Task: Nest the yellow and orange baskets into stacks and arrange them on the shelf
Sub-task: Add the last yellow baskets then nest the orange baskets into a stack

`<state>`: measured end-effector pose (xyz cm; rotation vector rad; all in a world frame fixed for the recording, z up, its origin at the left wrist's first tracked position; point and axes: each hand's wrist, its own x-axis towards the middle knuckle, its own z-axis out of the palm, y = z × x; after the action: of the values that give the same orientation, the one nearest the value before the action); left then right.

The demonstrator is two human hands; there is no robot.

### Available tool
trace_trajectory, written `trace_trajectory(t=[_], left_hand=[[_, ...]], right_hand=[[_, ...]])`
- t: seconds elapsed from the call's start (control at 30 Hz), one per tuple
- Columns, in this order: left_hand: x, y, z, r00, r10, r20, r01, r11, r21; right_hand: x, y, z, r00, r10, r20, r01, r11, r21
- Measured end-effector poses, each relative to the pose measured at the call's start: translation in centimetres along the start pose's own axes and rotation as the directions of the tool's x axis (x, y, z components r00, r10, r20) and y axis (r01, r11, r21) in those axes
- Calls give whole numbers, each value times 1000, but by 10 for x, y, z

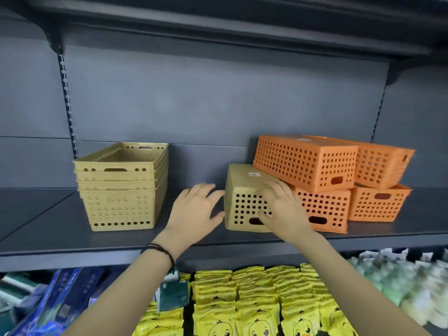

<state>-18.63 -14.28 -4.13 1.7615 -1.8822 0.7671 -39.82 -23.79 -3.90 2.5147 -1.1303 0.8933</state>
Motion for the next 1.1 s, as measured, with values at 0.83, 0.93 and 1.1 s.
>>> trace_trajectory(t=[0.83, 0.93, 1.1], left_hand=[[25, 37, 36, 900, -411, 141, 403, 666, -628], [17, 33, 26, 895, -417, 161, 419, 659, -625], [14, 32, 20, 884, -426, 191, 443, 637, -631]], right_hand=[[22, 62, 35, 970, -180, 162, 48, 801, 597], [25, 62, 43, 957, -115, 266, -78, 783, 617], [28, 63, 46, 968, -59, 242, -114, 759, 641]])
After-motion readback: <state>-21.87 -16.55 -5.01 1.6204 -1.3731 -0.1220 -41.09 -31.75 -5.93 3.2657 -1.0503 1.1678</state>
